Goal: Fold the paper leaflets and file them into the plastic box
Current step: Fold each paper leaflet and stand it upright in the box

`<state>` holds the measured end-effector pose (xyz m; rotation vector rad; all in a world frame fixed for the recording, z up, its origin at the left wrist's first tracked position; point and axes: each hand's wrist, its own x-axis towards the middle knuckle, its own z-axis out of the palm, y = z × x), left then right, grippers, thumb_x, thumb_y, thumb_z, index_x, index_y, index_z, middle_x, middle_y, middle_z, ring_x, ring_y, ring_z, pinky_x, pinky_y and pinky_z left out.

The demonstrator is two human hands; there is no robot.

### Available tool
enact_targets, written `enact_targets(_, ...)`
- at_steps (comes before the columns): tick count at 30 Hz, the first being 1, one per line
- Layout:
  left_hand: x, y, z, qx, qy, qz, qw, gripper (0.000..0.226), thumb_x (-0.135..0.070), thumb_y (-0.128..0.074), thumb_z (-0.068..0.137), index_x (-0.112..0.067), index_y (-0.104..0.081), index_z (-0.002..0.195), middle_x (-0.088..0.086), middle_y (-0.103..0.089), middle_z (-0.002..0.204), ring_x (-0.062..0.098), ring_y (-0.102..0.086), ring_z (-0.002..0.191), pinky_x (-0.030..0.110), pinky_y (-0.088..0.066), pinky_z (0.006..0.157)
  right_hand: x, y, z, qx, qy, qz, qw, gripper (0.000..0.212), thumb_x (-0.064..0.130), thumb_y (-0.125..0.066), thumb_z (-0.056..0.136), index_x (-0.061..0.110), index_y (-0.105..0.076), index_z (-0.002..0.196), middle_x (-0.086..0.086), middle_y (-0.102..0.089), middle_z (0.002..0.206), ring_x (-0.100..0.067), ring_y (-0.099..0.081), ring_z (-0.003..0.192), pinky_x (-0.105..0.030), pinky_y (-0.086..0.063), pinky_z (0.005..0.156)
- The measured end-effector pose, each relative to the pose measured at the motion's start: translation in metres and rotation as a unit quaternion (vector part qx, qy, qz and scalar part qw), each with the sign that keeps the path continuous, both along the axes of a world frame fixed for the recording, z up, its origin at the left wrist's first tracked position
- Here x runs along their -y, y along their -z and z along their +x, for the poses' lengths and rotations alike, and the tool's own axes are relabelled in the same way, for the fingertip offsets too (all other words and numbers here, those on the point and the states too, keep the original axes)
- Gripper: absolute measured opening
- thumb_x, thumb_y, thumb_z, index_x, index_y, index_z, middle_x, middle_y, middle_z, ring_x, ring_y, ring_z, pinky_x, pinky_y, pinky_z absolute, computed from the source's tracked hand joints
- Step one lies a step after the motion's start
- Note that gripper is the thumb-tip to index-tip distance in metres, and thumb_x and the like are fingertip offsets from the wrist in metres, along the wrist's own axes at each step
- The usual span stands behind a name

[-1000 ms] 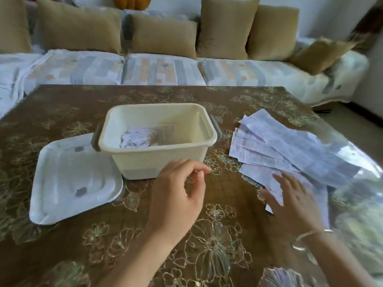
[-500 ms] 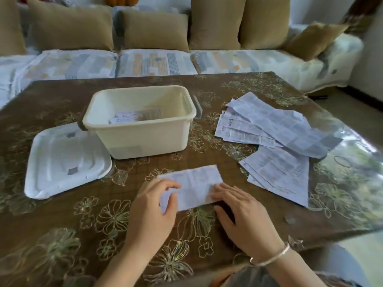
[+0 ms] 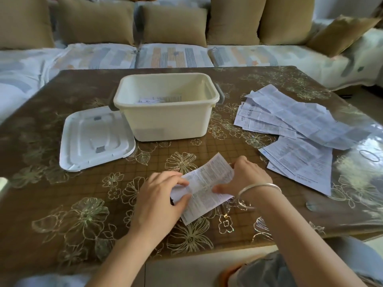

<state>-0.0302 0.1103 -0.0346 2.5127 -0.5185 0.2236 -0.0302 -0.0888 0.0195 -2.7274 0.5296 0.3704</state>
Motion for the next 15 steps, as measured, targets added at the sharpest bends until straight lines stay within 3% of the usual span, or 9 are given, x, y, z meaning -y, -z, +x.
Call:
enact_targets(4, -0.002, -0.005, -0.005, -0.018, -0.003, -0.042, 0.999, 0.036, -0.027, -0.077, 0.079, -0.028, -0.066, 0.113, -0.019, -0.057, 0.119, 0.001, -0.051, 0.11, 0.018, -0.041, 0.092, 0.001, 0.004, -0.007, 0.087, -0.029, 0.098, 0.991, 0.018, 0.033, -0.074, 0.079, 0.021, -0.064, 0.087, 0.008, -0.063, 0.079, -0.008, -0.057, 0.067, -0.023, -0.049, 0.061)
enact_targets(7, -0.008, -0.012, -0.008, -0.015, -0.03, -0.102, 0.994, 0.052, -0.023, -0.078, 0.078, -0.025, -0.058, 0.125, -0.016, -0.055, 0.121, -0.002, -0.053, 0.105, 0.021, -0.049, 0.09, -0.004, 0.004, -0.016, 0.244, -0.03, 0.153, 0.957, 0.016, 0.028, -0.073, 0.081, 0.024, -0.06, 0.073, 0.013, -0.062, 0.069, -0.003, -0.054, 0.059, -0.016, -0.043, 0.053)
enact_targets(9, -0.013, -0.019, -0.01, 0.001, -0.043, -0.138, 0.99, 0.059, -0.027, -0.079, 0.076, -0.028, -0.053, 0.13, -0.019, -0.054, 0.116, -0.007, -0.053, 0.097, 0.011, -0.044, 0.081, -0.008, 0.001, -0.024, 0.377, -0.069, 0.163, 0.909, 0.016, 0.02, -0.075, 0.079, 0.022, -0.061, 0.073, 0.017, -0.065, 0.072, 0.001, -0.059, 0.063, -0.015, -0.048, 0.054)
enact_targets(11, -0.016, -0.027, -0.013, 0.019, -0.042, -0.176, 0.983, 0.063, -0.03, -0.077, 0.076, -0.03, -0.049, 0.132, -0.02, -0.055, 0.112, -0.006, -0.054, 0.095, 0.008, -0.044, 0.075, -0.012, -0.001, -0.033, 0.482, -0.147, 0.136, 0.853, 0.013, 0.009, -0.075, 0.078, 0.015, -0.064, 0.08, 0.014, -0.07, 0.087, -0.001, -0.065, 0.077, -0.019, -0.054, 0.061)
enact_targets(15, -0.019, -0.035, -0.022, 0.083, -0.005, -0.223, 0.971, 0.066, -0.023, -0.075, 0.073, -0.022, -0.049, 0.134, -0.011, -0.056, 0.118, 0.001, -0.056, 0.1, 0.012, -0.045, 0.082, -0.017, -0.003, -0.046, 0.612, -0.293, 0.03, 0.734, 0.009, 0.002, -0.067, 0.084, 0.005, -0.062, 0.077, 0.0, -0.07, 0.11, -0.013, -0.064, 0.107, -0.027, -0.055, 0.077)
